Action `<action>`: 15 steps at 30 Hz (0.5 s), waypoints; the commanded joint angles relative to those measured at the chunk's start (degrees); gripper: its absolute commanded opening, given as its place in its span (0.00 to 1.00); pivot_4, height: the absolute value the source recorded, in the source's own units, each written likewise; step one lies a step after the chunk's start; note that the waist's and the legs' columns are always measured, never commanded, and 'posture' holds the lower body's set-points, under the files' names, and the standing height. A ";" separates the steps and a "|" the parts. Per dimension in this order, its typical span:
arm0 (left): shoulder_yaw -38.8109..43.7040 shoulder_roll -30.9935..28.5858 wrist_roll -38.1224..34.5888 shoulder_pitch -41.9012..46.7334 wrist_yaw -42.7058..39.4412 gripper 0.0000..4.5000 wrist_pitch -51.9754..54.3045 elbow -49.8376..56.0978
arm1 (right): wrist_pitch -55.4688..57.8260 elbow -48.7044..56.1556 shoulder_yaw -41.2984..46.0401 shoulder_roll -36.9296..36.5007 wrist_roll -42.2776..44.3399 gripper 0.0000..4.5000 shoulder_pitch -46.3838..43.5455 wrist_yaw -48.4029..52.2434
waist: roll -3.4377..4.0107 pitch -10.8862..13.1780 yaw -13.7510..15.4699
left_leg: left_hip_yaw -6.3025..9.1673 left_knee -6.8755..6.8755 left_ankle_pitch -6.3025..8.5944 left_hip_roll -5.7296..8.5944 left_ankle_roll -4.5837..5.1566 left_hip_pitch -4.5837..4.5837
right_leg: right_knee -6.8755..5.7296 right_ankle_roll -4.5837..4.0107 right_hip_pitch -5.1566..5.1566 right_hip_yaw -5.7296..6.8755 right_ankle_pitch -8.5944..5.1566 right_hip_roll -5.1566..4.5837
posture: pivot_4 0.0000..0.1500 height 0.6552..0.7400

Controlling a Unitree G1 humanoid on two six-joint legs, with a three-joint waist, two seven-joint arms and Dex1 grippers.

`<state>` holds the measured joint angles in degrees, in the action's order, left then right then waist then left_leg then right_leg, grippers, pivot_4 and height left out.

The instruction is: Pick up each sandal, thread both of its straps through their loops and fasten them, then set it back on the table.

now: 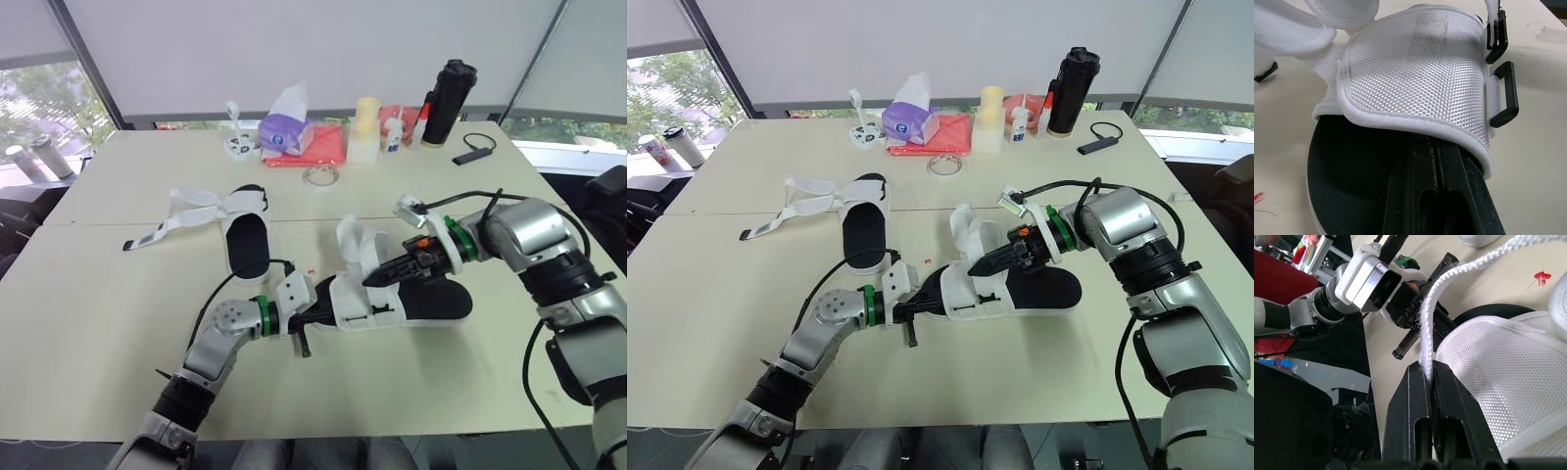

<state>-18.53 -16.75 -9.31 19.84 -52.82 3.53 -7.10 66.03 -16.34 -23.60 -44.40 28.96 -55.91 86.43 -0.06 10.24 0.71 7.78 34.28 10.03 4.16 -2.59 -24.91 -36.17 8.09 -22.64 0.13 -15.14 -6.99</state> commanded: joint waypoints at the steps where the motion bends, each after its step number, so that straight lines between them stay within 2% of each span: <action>1: -1.81 -0.29 2.03 -1.51 0.14 0.00 1.90 -1.89 | -0.66 -0.46 -0.51 -0.70 -0.91 0.01 0.03 1.02 | 0.00 0.00 0.01 | 0.00 0.00 0.00 0.00 0.00 0.01 | 0.00 0.00 0.01 0.00 0.00 0.00 | 1.00 1.00; 6: -1.88 -0.30 2.07 -1.36 0.16 0.00 1.76 -2.06 | -2.57 -1.32 -1.55 -1.21 -2.82 0.01 -0.16 1.97 | 0.00 0.00 0.01 | 0.00 0.00 0.00 0.00 0.00 0.05 | 0.00 0.00 0.06 0.00 0.00 0.00 | 1.00 1.00; 15: -1.99 0.06 2.07 -0.96 0.34 0.00 1.38 -2.63 | -10.50 -10.51 -2.41 1.48 -9.98 0.01 -2.18 0.66 | 0.00 -0.01 0.05 | 0.00 0.00 0.00 0.02 0.00 0.17 | 0.00 0.00 0.18 0.00 0.00 0.00 | 1.00 1.00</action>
<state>-18.84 -16.54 -9.31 20.00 -52.47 3.45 -7.42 56.99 -25.56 -26.01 -42.81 20.74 -56.57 87.05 -0.06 10.24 0.75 7.78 34.28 10.03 4.17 -2.60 -24.74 -36.17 8.10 -22.45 0.12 -15.15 -6.99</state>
